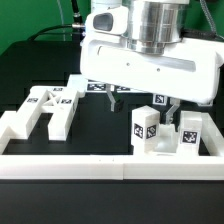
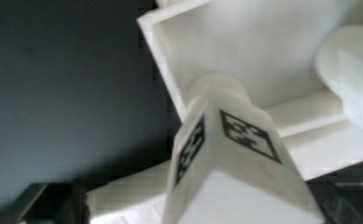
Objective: Assemble chair
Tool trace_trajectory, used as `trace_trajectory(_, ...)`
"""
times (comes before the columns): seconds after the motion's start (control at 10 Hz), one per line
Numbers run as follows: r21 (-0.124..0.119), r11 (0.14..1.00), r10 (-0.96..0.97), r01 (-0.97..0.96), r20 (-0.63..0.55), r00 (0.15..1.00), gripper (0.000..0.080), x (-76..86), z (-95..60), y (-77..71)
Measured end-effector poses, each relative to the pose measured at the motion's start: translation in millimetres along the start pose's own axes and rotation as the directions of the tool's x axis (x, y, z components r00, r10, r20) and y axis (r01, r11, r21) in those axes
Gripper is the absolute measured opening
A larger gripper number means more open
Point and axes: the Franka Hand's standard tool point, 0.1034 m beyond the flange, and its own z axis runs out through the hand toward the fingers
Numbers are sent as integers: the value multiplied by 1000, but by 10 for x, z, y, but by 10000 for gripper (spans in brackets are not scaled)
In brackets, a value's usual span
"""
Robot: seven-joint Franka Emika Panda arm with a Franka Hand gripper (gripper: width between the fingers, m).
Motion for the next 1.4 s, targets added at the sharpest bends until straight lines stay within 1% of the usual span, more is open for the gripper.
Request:
trace_trajectory(0.3, 0, 988, -153, 153, -2, 988, 648, 9, 1, 11)
trace_trajectory(0.6, -5, 938, -346, 346, -1, 938, 648, 0, 2, -3)
trace_trajectory(0.8, -7, 881, -473, 473, -1, 881, 648, -2, 3, -9)
trace_trajectory(0.9, -11, 859, -511, 511, -3, 859, 648, -19, 1, -52)
trace_trajectory(1.0, -21, 820, -572, 572, -5, 820, 648, -41, 1, -102)
trace_trajectory(1.2, -21, 763, -646, 646, -5, 764, 648, -46, 12, -107)
trace_trajectory(1.3, -30, 698, -716, 716, 0, 698, 648, -46, 10, -116)
trace_trajectory(1.4, -31, 681, -732, 732, 1, 681, 648, -49, 10, -123)
